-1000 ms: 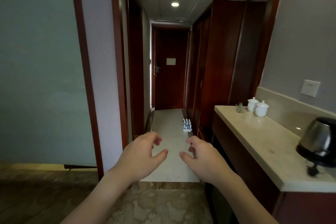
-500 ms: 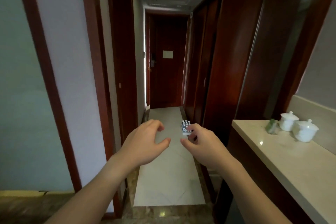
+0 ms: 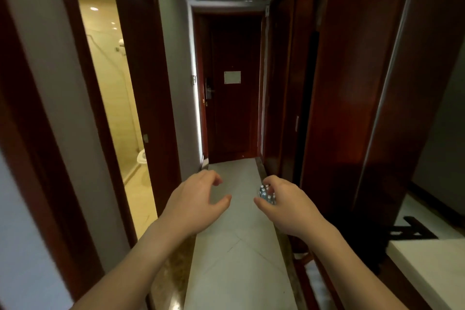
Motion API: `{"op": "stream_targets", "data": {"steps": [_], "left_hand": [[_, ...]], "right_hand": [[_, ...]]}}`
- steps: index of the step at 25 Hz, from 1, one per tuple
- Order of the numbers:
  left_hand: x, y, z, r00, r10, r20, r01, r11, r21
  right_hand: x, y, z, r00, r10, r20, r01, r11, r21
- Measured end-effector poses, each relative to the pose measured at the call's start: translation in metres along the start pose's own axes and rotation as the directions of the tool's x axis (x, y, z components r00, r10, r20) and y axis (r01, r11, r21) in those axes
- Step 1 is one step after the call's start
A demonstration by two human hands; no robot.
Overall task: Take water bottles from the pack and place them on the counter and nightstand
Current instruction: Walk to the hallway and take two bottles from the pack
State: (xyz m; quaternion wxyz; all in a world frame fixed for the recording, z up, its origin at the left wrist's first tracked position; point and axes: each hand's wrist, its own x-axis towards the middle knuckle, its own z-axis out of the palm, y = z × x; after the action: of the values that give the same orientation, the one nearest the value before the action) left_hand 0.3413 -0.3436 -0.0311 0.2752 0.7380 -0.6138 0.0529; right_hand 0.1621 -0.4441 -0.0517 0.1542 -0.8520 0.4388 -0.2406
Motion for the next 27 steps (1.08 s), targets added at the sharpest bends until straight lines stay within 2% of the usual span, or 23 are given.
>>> {"op": "stream_targets", "data": {"steps": [5,12,19,27], "left_hand": [[0.136,-0.047,0.040,1.000,-0.009,-0.014,0.008,0.999,-0.046],[0.340,-0.129,0.133,0.999,0.044,-0.025,-0.046,0.995,-0.083],[0.560,-0.210,0.188,0.998,0.064,-0.006,-0.064,0.986,-0.154],[0.752,-0.263,0.274,0.994,0.106,0.025,-0.099,0.979,-0.176]], "right_hand": [[0.147,0.033,0.011,0.999,-0.023,0.039,0.023,1.000,0.001],[0.363,0.084,0.065,0.999,-0.037,0.036,0.038,0.999,-0.020],[0.586,0.123,0.101,0.998,0.036,0.055,-0.036,0.999,-0.003],[0.784,0.191,0.136,0.996,0.069,0.055,-0.071,0.997,0.032]]}}
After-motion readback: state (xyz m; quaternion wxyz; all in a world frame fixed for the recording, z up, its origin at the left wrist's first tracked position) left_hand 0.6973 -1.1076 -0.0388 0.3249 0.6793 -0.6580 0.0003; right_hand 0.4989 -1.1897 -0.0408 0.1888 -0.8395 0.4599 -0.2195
